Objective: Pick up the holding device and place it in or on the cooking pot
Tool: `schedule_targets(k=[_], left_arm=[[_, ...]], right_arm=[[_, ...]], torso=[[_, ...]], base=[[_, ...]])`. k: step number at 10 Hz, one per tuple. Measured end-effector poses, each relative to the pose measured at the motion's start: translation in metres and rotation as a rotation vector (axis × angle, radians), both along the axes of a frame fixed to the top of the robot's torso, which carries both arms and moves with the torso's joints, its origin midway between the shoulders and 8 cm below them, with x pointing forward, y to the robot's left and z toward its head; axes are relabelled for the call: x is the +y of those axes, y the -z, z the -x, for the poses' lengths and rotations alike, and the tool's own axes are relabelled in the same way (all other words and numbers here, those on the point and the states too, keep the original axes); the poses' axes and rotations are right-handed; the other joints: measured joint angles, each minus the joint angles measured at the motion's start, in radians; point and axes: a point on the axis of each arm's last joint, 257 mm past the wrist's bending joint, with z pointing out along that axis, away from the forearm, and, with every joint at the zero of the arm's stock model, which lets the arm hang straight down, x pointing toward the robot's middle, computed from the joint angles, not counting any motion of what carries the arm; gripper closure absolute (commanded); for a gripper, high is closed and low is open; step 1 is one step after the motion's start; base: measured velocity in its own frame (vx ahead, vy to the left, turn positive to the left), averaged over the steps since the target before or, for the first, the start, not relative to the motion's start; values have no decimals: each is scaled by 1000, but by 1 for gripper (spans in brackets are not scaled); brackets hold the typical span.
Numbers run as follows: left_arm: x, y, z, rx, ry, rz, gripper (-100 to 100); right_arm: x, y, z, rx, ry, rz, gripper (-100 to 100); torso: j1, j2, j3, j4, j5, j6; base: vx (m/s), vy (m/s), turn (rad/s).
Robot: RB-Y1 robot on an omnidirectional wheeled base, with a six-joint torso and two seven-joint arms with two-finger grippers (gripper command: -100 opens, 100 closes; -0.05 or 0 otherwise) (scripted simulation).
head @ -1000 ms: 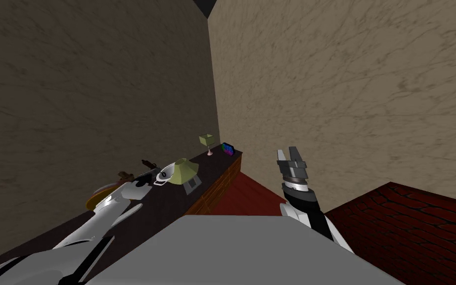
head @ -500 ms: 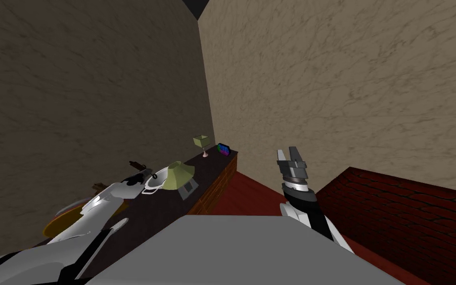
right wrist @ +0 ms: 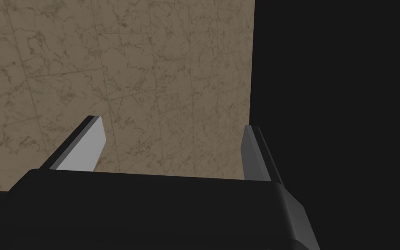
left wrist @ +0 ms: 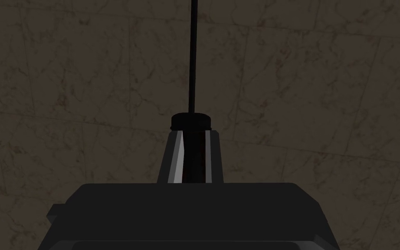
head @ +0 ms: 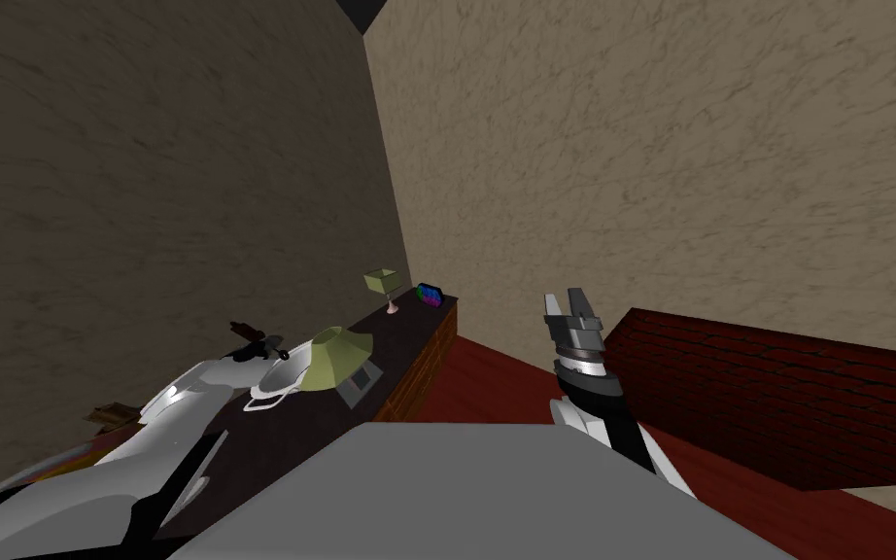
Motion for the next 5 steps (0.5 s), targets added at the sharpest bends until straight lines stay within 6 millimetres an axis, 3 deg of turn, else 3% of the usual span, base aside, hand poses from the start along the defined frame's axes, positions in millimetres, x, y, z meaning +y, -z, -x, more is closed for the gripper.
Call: schedule_targets(k=[5], left_arm=[[20, 8, 42, 10, -125, 67, 100]], right_arm=[[0, 0, 0, 0, 0, 0, 0]], torso=[[0, 1, 0, 0, 0, -2]], base=[[-15, 63, -194]])
